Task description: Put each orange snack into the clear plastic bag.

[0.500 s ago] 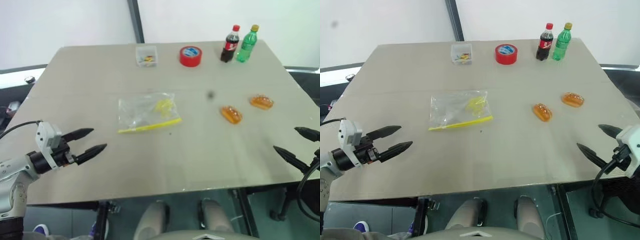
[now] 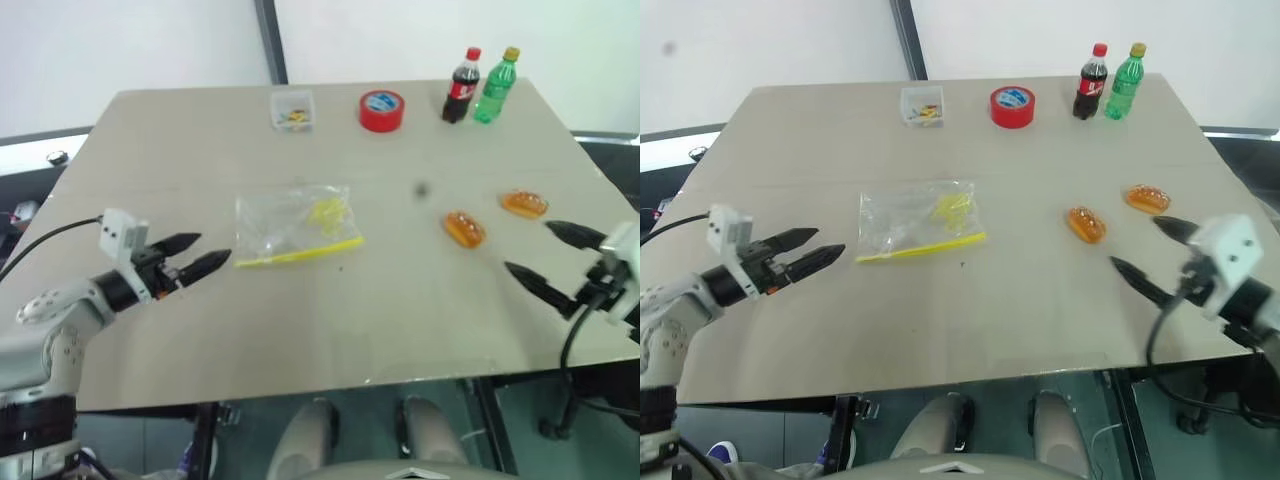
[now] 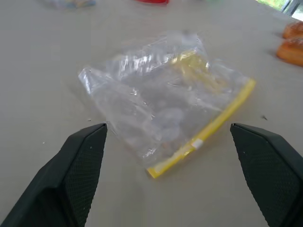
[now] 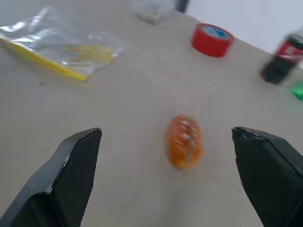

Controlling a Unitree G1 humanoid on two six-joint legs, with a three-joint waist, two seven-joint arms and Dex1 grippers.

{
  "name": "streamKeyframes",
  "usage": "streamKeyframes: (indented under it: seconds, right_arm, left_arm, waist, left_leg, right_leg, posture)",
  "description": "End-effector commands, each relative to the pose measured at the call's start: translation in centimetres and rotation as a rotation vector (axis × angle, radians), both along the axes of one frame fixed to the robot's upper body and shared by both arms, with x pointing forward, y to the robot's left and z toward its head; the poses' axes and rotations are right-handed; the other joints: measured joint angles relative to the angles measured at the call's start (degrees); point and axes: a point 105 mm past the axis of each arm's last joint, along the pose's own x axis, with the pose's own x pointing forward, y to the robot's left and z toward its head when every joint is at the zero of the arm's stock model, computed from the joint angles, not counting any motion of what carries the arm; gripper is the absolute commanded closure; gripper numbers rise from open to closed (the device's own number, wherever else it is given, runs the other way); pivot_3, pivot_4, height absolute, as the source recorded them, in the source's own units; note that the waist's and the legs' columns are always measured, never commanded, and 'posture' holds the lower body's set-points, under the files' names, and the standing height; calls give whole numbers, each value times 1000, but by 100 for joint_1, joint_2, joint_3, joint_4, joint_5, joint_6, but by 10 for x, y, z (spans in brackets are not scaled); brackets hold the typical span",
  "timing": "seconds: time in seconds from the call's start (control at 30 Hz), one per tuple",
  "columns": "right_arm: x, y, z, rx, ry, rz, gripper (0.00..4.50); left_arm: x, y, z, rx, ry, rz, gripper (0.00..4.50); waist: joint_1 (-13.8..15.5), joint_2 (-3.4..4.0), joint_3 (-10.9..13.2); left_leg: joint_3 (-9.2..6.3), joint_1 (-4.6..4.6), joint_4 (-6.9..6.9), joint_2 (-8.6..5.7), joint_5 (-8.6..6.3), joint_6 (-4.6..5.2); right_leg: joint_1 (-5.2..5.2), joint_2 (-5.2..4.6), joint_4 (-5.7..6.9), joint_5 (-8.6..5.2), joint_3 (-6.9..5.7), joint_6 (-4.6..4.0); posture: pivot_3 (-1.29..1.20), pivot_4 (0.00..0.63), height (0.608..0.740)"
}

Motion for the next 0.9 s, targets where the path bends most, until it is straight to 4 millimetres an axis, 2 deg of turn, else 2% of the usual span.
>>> streamKeyframes:
  seconds: [0.03, 0.1, 0.2, 0.3, 0.43, 0.53, 0.67, 0.9]
  right_arm:
    - [-3, 43, 7, 10, -38, 146, 0]
    - [-2, 62, 7, 5, -45, 204, 0]
    - [0, 78, 9, 8, -60, 242, 0]
    - [1, 83, 10, 32, -58, 250, 0]
    - [2, 87, 9, 33, -73, 230, 0]
    - [1, 88, 10, 30, -85, 218, 0]
    - [-1, 88, 10, 35, -84, 193, 0]
    - [-3, 89, 10, 41, -87, 152, 0]
  left_arm:
    - [15, 9, 7, -69, 113, 30, 96]
    - [32, 21, 6, -89, 154, 97, 96]
    - [52, 32, 0, -72, 197, 159, 96]
    - [63, 27, -7, -58, 232, 120, 96]
    - [62, -8, -20, -158, 382, -80, 96]
    - [60, -21, -28, -180, 456, -171, 96]
    - [59, -40, -35, -246, 532, -257, 96]
    - [52, -72, -52, -382, 611, -370, 96]
  waist:
    - [-3, 0, 4]
    - [1, -1, 5]
    - [3, -3, 6]
    - [3, -8, 7]
    - [34, -13, 3]
    - [-22, -11, 3]
    - [-137, -10, 3]
    - [-109, -8, 1]
  left_leg:
    - [-2, 0, 2, 0, 0, 0]
    - [-5, -2, 3, -6, 0, -1]
    - [-16, -6, 6, -30, 2, -2]
    - [-21, -14, 6, -39, 5, -8]
    - [-30, -101, 26, -50, 18, -30]
    - [-57, -103, 26, -73, 18, -28]
    - [-189, -89, 34, -165, 23, -23]
    - [-162, -83, 64, -156, 12, -5]
  right_leg:
    - [0, 2, 1, 0, -3, 0]
    - [0, 1, 2, 0, -8, 0]
    - [-3, -1, 4, 1, -17, 1]
    - [-12, -7, 6, 2, -18, 1]
    - [-86, -11, 27, 1, -26, 1]
    - [-70, -24, 27, -2, -50, 6]
    - [-21, -103, 76, -58, -158, 72]
    - [-22, -104, 101, -61, -132, 74]
  posture:
    - [0, 150, 736]
    - [0, 150, 736]
    - [0, 150, 736]
    - [0, 150, 736]
    - [0, 150, 736]
    - [0, 150, 736]
    - [0, 150, 736]
    - [0, 150, 736]
